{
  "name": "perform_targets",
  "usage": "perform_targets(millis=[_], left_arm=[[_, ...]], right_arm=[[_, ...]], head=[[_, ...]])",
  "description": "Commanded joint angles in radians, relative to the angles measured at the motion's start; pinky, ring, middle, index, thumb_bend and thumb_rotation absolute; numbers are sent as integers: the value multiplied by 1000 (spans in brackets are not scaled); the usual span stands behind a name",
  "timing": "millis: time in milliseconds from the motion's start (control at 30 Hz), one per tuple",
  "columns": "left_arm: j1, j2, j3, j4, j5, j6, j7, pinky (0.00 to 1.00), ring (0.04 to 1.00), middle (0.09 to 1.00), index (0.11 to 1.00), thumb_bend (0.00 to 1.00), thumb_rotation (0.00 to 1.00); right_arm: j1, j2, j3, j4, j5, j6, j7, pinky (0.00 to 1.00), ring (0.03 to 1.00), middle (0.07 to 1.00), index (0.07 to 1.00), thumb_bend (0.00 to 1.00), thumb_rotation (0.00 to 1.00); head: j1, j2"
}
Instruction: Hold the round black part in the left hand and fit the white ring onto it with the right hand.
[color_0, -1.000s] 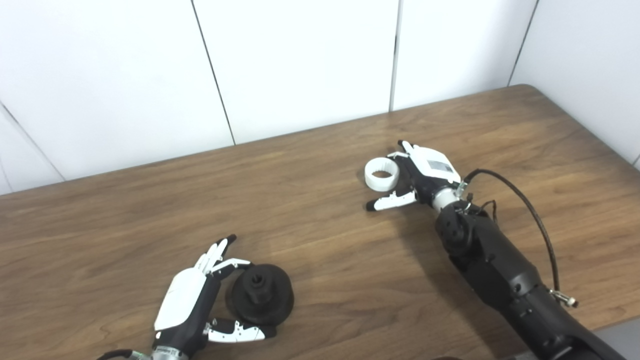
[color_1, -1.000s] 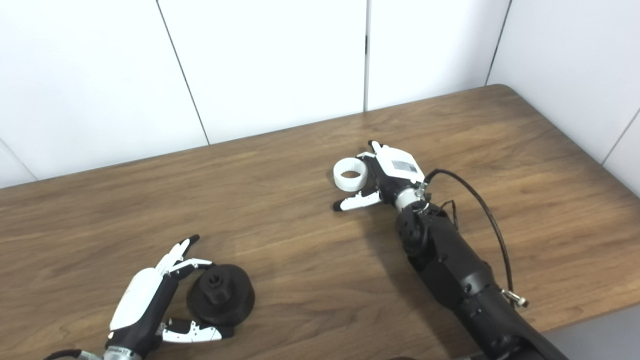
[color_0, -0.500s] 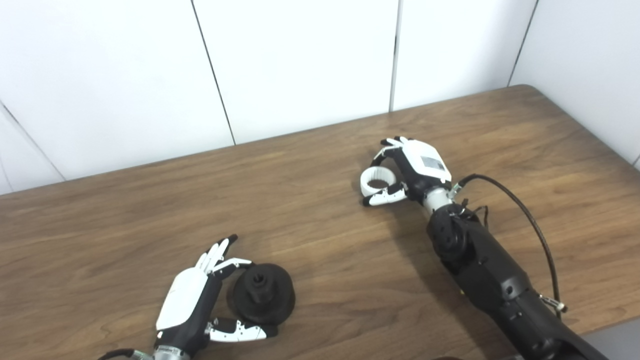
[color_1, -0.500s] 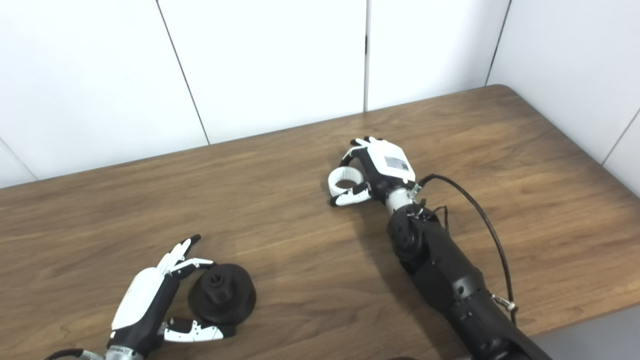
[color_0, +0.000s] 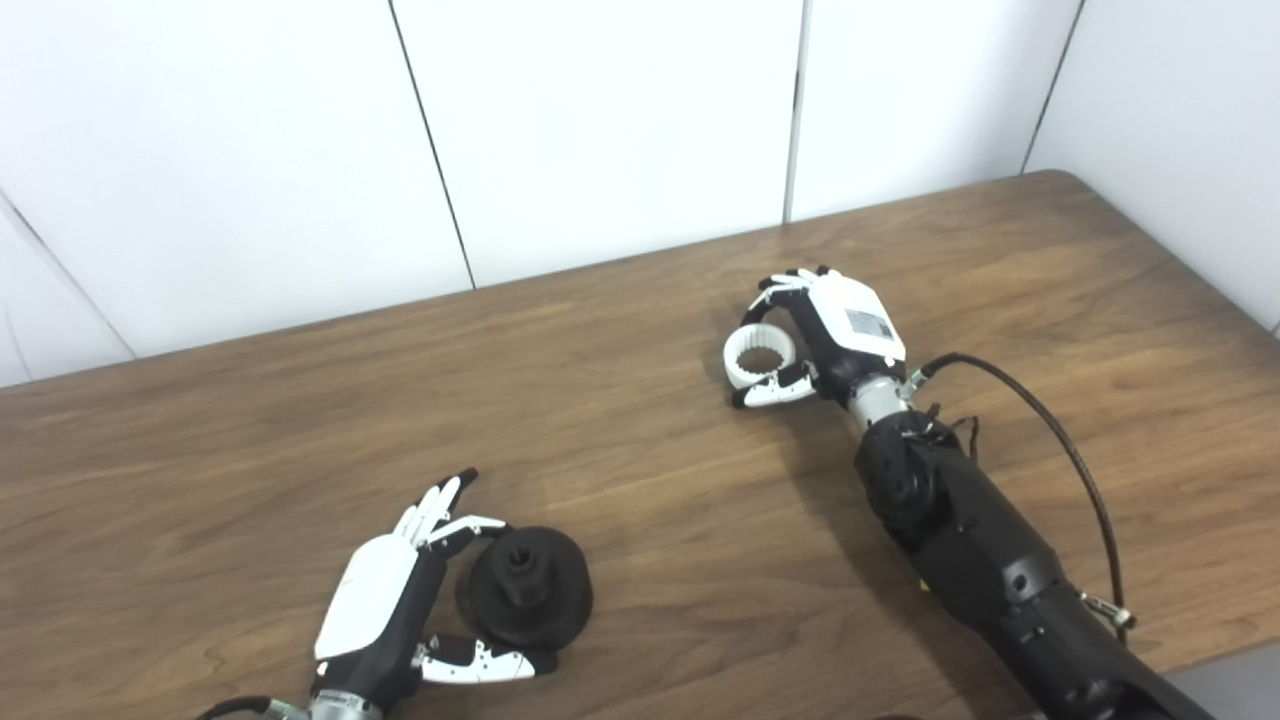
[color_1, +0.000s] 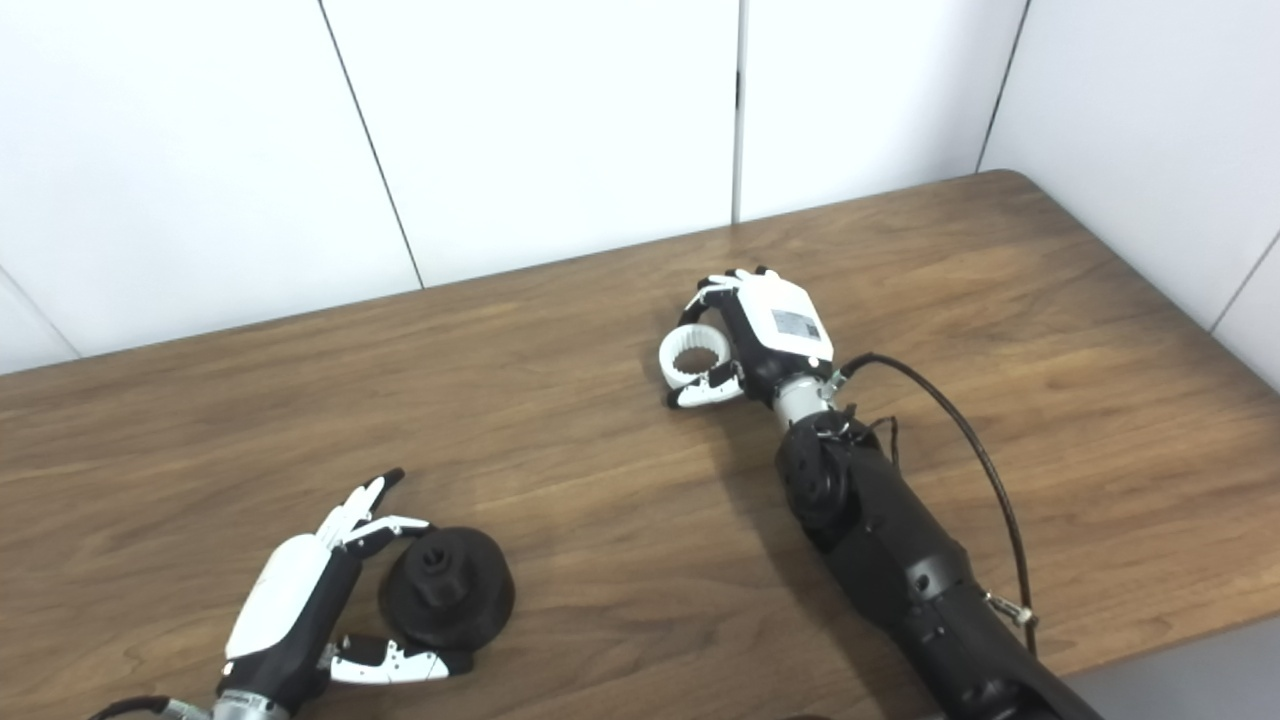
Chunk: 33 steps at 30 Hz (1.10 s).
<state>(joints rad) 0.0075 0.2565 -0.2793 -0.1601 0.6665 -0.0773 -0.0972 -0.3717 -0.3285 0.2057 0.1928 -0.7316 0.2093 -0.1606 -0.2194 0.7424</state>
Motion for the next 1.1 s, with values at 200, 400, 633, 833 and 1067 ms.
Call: perform_targets(millis=[200, 400, 633, 833, 1067], left_arm=[[-8, 10, 5, -17, 21, 2, 3, 976, 1000, 1000, 611, 924, 319], [-15, 12, 5, -12, 25, -1, 6, 982, 1000, 1000, 611, 920, 308], [-20, 11, 5, -7, 36, 4, 7, 975, 1000, 1000, 612, 924, 309], [-25, 4, 1, -11, 46, 23, -2, 976, 1000, 1000, 615, 923, 307], [-31, -1, -2, -11, 44, 31, -3, 985, 1000, 1000, 617, 924, 298]], right_arm=[[-15, -23, -18, -20, -8, -34, -35, 1000, 921, 836, 484, 517, 142], [-7, -22, -27, -78, -13, -35, -37, 999, 927, 836, 484, 518, 143], [4, -12, -37, -156, -9, -44, -27, 1000, 932, 843, 485, 518, 143], [20, -3, -37, -228, -7, -50, -17, 1000, 937, 839, 484, 519, 143], [38, 13, -40, -291, 3, -54, -2, 1000, 924, 838, 483, 519, 144]], head=[[1, 2], [1, 3], [9, 7], [23, 13], [39, 18]])
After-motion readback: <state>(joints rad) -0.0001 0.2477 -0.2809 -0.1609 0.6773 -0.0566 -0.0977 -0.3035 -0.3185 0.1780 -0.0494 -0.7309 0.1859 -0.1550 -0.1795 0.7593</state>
